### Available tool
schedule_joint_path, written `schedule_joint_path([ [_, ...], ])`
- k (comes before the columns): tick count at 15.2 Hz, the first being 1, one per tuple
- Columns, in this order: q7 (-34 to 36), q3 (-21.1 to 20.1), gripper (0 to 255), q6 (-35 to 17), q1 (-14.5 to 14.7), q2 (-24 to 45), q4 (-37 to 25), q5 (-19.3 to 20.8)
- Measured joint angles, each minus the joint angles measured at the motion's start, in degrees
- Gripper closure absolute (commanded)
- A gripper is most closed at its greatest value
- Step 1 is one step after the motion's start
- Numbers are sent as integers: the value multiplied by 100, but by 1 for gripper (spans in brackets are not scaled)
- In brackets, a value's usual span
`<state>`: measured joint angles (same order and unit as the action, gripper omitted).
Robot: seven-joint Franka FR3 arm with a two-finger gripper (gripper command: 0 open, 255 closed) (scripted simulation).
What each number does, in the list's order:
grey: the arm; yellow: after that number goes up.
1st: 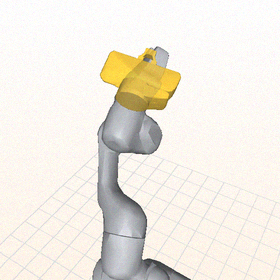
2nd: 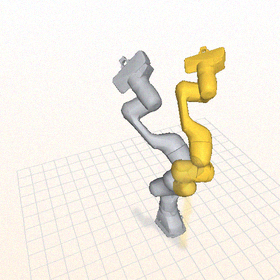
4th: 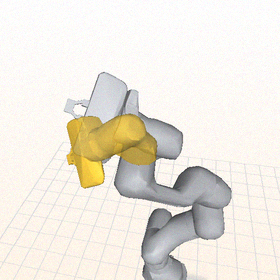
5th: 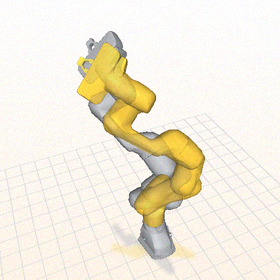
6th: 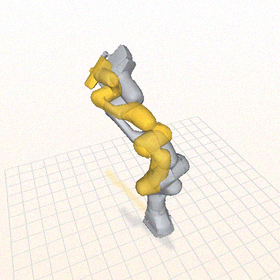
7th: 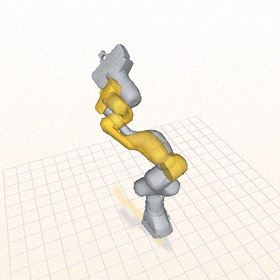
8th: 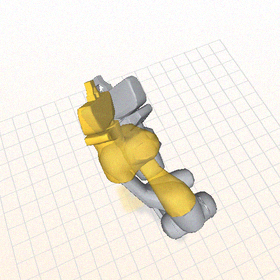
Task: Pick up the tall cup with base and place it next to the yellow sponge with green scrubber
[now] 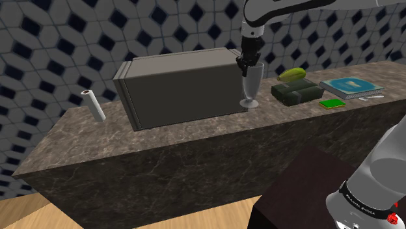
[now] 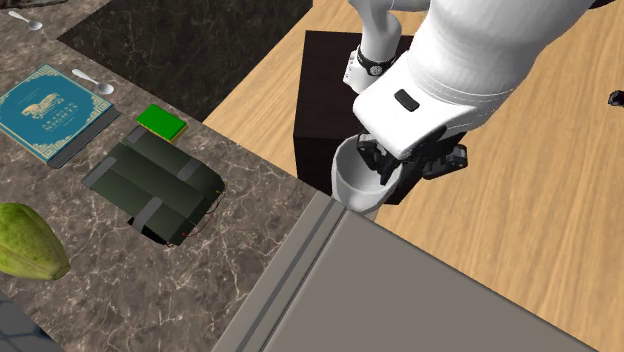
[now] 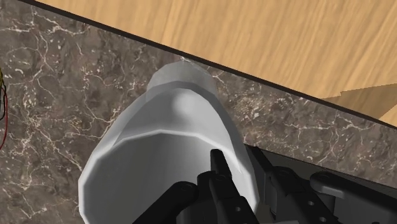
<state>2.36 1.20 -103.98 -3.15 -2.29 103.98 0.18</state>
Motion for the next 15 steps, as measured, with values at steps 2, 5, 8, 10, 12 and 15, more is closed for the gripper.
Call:
schedule_joint_path([
  [2, -8, 4, 255, 140, -3, -14, -125, 0],
  [5, 6, -3, 255, 364, 3, -12, -351, -1],
  [8, 3, -3, 255, 628, 3, 35, -663, -1],
  [10, -1, -1, 255, 779, 1, 50, -829, -2],
  [12, -1, -1, 255, 931, 1, 72, -1002, -2],
  [15, -2, -1, 255, 1183, 1, 161, -1345, -5],
])
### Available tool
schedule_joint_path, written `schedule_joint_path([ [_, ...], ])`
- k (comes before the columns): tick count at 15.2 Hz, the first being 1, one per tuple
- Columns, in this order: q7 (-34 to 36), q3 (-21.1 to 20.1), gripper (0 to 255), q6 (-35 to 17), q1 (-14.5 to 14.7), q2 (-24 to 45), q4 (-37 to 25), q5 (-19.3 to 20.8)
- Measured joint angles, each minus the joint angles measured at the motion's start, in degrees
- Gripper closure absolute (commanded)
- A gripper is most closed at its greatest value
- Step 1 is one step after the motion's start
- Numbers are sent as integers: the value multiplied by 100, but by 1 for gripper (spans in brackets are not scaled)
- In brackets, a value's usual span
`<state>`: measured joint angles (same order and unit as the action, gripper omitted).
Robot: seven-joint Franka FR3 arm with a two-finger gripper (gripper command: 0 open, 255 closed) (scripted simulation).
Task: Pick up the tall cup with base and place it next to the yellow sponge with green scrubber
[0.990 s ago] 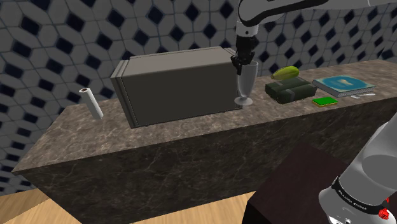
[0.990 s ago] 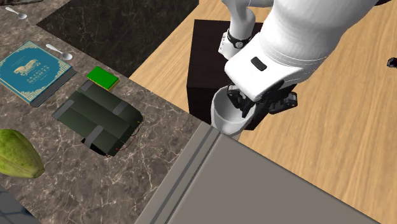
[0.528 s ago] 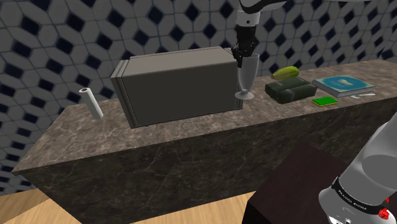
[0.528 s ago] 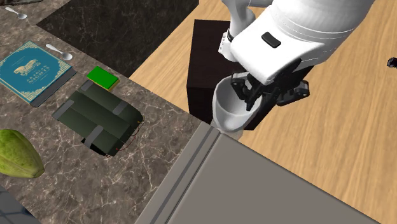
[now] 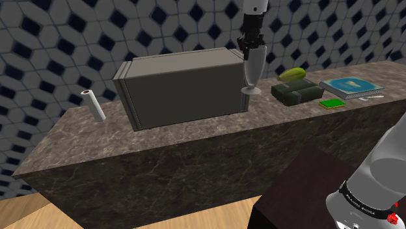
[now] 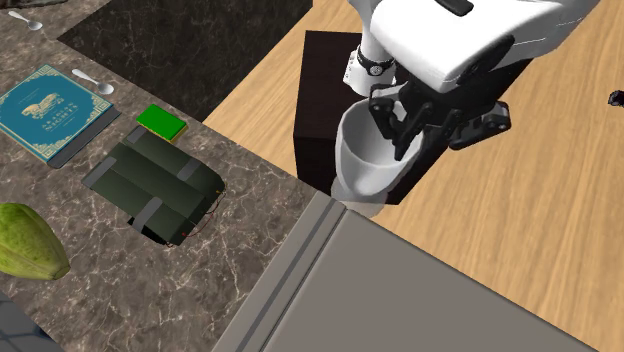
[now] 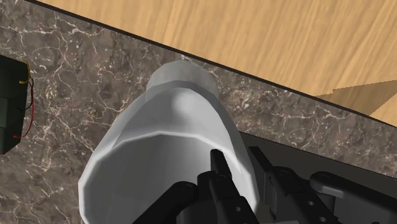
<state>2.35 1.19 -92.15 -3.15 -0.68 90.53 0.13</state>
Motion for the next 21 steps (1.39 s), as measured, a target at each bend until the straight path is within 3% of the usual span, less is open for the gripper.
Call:
schedule_joint_path([
  [11, -9, 4, 255, 933, -4, 321, -1254, -7],
  [21, -1157, 590, 255, 879, -574, -332, -547, 3],
])
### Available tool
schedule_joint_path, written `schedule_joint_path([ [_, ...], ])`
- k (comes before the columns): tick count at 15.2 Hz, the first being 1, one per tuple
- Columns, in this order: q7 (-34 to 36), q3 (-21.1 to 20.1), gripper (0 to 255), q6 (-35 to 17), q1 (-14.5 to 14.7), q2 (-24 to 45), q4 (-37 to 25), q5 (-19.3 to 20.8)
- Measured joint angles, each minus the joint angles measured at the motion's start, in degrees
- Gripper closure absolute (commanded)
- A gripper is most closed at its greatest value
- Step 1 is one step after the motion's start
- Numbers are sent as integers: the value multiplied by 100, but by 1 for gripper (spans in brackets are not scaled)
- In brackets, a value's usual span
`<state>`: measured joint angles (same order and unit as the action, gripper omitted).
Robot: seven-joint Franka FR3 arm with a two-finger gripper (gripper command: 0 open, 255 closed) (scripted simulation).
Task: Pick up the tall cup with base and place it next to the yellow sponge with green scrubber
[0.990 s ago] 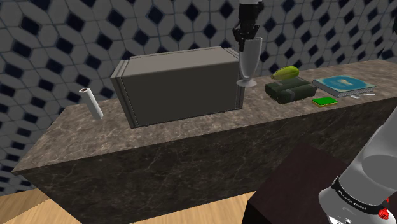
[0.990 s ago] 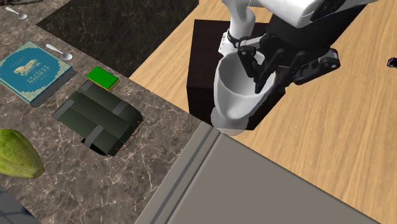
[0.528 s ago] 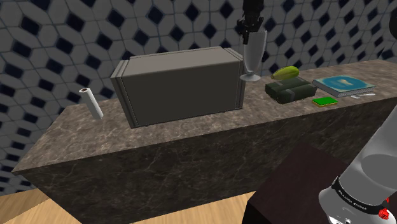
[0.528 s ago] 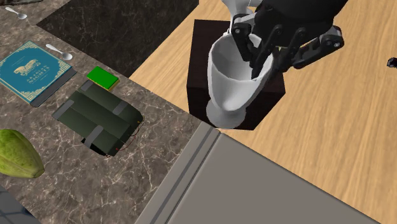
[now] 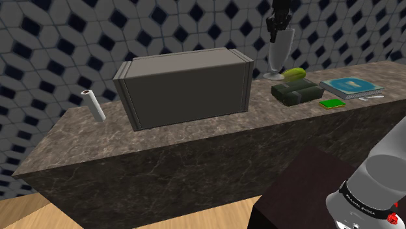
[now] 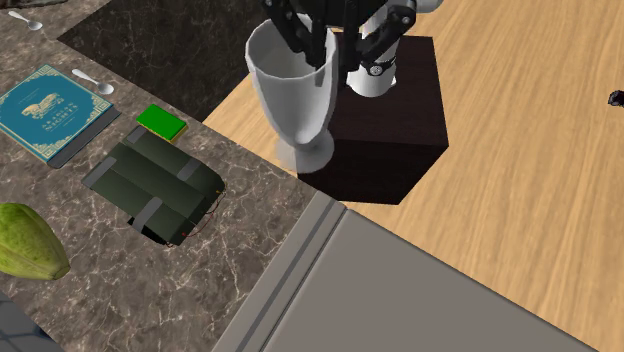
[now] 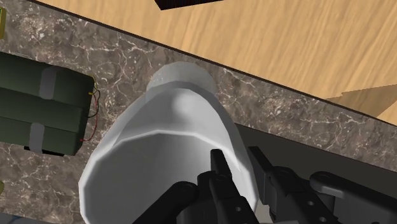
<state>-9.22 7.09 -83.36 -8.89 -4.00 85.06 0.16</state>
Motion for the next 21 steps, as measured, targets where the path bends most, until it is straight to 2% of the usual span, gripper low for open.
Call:
schedule_joint_path([
  [6, -839, 459, 255, -26, -379, -129, 163, 26],
  [14, -2008, 1108, 255, -1, -900, 14, -1, -8],
  [21, -3112, 1707, 255, 155, -1446, 582, -661, -243],
])
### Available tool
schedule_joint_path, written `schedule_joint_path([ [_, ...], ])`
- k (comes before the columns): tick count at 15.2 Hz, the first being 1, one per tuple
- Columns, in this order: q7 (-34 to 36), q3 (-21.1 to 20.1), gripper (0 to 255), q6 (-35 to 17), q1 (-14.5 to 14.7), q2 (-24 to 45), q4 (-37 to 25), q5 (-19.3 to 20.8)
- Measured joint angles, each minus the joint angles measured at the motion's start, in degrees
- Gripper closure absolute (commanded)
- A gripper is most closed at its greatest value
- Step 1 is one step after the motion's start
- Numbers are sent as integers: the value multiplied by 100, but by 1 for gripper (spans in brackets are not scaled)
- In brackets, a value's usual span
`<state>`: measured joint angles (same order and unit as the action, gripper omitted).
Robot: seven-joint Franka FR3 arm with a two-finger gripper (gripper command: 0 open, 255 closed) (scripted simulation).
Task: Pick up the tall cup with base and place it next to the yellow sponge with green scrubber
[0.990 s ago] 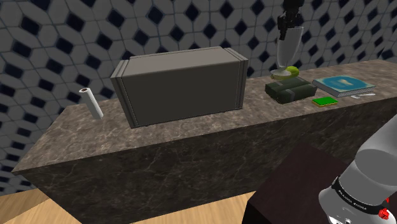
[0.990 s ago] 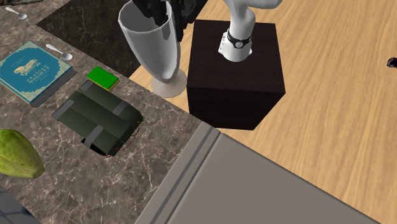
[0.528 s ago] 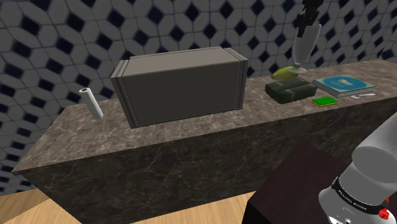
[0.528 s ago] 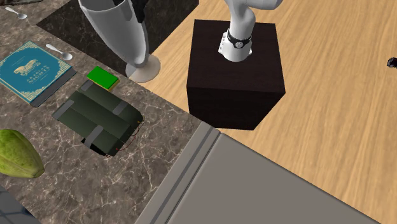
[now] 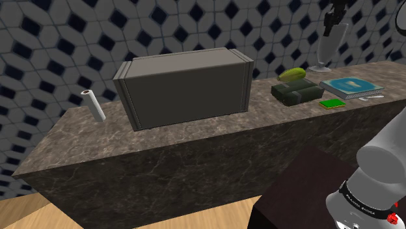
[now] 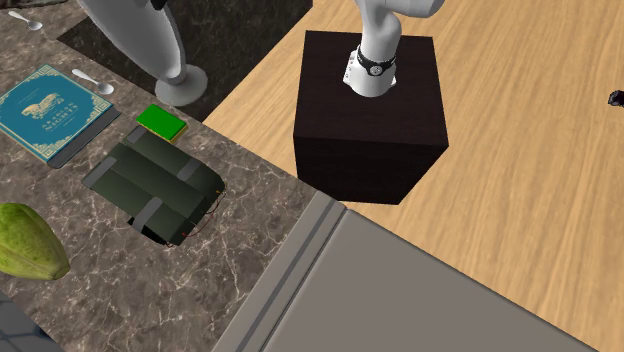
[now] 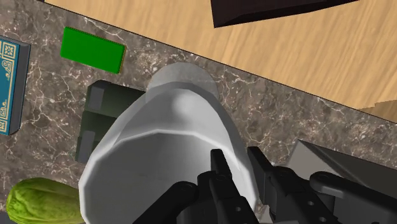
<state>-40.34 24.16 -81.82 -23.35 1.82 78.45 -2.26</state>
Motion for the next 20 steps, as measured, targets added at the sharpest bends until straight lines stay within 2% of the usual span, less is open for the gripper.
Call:
schedule_joint_path([
  [4, -600, 289, 255, 120, -364, 397, -454, -212],
  [20, -602, 252, 255, -1220, -288, -24, 1261, -11],
])
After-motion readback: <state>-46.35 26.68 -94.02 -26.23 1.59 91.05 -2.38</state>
